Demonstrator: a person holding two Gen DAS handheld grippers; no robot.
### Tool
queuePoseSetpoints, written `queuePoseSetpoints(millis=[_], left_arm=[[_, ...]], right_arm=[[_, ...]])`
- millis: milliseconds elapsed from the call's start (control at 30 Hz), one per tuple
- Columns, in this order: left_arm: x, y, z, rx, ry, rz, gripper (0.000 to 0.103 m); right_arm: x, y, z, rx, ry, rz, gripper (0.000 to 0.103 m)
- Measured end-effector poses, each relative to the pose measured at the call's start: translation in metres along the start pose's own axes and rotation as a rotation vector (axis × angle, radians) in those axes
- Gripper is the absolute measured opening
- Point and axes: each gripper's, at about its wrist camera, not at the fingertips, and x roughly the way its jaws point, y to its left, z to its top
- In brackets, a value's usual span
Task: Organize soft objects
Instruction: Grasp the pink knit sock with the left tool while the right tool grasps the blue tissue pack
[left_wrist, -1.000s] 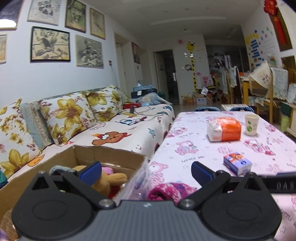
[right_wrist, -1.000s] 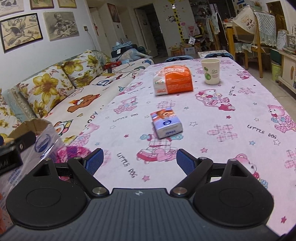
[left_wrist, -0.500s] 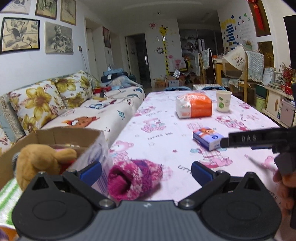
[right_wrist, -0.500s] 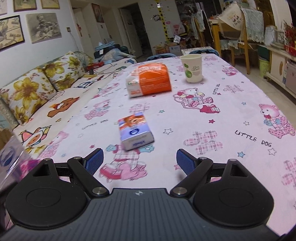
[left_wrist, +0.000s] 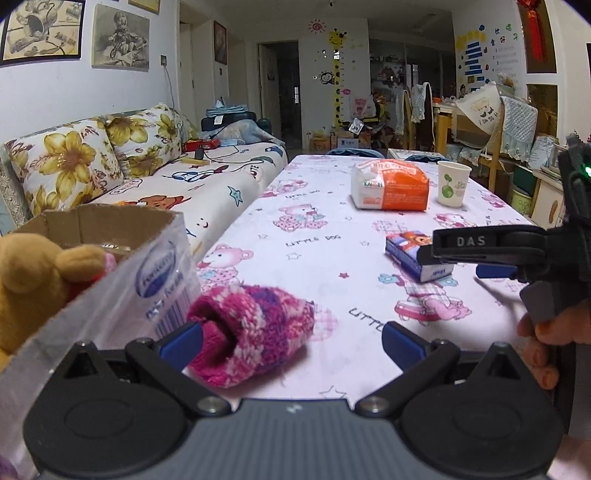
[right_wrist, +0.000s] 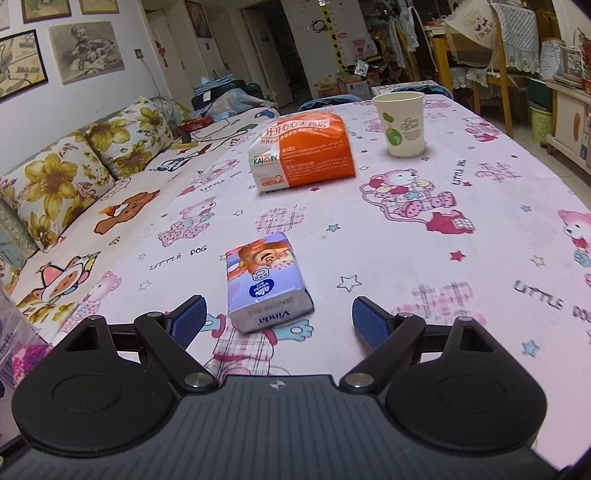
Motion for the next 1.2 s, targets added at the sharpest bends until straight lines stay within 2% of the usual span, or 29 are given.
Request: queuePoseSetpoints(millis=[200,300,367,433,467,500,567,600,667,767,967,1100,1200], left_arm=[[0.012,0.005,0.000,-0.042,0.017,-0.014,0.102],[0.017,0.004,0.001,-0.041,-0.012,-0.026,0.102],[0.024,0.001,0.002,-0.023,-0.006,-0.073,0.102],[0.032,-0.004,-0.001,-0.022,0.053,-0.141,0.102],[0.033,-0.009,-0.002,-0.008,0.068,-0.146,0.102],[0.031,-0.014,-0.002,0.020,0.057,-0.150,0.102],[0.027,-0.018,-0.003,0.036,0.056,-0.244,0.102],[0.025,-0.020,-0.004,0.043,0.052,-0.252,0.102],[0.022,-0.023,-0.004,0.079,0.046,-0.235,0.102],[0.013,-0.018,-0.002,0.076,-0.016,-0.180,0.102],[0.005,-0.015,0.001,0.144,-0.107,-0.024,0.102],[0.018,-0.008,0.003,0.130,-0.075,0.008,0.102],[0.028,-0.003,0.006,0.108,-0.052,0.017,0.102]], right_arm=[[0.005,-0.004,0.005,0.007,0.015,0.013,0.103],[0.008,-0.001,0.008,-0.009,0.015,0.020,0.103],[0.013,0.001,0.010,-0.029,0.019,0.017,0.103],[0.016,0.005,0.011,-0.056,0.021,0.009,0.103],[0.018,0.006,0.012,-0.070,0.021,0.008,0.103],[0.020,0.008,0.013,-0.084,0.022,0.006,0.103],[0.025,0.010,0.015,-0.097,0.028,-0.003,0.103],[0.027,0.010,0.016,-0.099,0.036,-0.005,0.103],[0.029,0.010,0.017,-0.114,0.042,-0.001,0.103],[0.028,0.011,0.017,-0.126,0.043,-0.004,0.103],[0.029,0.011,0.019,-0.163,0.046,-0.017,0.078],[0.030,0.011,0.020,-0.164,0.045,-0.005,0.068],[0.030,0.012,0.019,-0.169,0.042,0.000,0.067]])
